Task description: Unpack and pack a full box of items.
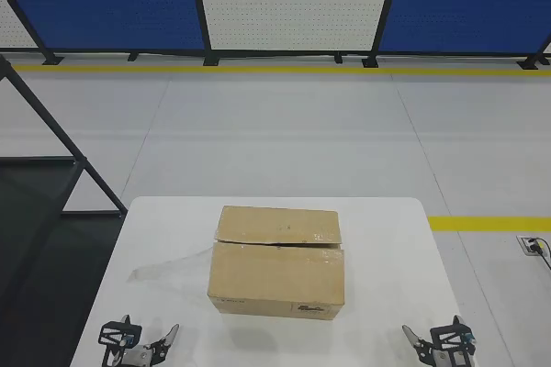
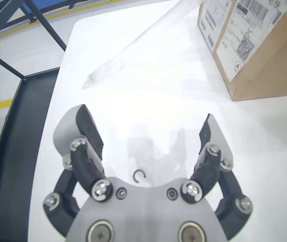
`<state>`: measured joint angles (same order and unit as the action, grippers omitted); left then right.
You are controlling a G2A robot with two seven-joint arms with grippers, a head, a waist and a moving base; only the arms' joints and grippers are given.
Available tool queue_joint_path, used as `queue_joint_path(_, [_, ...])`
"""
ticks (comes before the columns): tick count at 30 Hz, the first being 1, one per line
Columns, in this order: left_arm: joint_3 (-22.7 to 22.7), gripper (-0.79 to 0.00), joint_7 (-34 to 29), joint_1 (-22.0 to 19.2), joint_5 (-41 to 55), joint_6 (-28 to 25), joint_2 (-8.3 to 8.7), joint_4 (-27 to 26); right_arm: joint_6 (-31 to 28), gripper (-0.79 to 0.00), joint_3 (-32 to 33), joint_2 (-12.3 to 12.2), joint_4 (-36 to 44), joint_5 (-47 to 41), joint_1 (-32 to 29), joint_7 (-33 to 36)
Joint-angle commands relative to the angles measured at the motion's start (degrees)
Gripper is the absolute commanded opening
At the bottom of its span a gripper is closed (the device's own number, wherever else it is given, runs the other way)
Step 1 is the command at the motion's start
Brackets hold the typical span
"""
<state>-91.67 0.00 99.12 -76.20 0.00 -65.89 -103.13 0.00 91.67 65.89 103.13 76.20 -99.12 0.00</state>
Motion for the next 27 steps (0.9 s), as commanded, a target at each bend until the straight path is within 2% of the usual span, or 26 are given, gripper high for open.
queue_joint_path(1, [0.0, 0.000, 0.0, 0.0, 0.0, 0.0, 0.00, 0.0, 0.0, -0.001, 0.0, 0.0, 0.0, 0.0, 0.0, 0.0])
queue_joint_path(13, [0.0, -0.001, 0.0, 0.0, 0.0, 0.0, 0.00, 0.0, 0.0, -0.001, 0.0, 0.0, 0.0, 0.0, 0.0, 0.0])
queue_joint_path(21, [-2.6, 0.000, 5.4, 2.1, 2.9, -5.1, 0.07, -2.7, -2.3, 0.000, 0.1, 0.1, 1.7, 0.0, 1.5, -0.9])
queue_joint_path(27, [-5.9, 0.000, 8.1, 1.8, 3.2, -9.8, 0.42, -4.3, -4.5, 0.000, 0.5, 0.0, 4.7, 1.5, 3.2, 0.0])
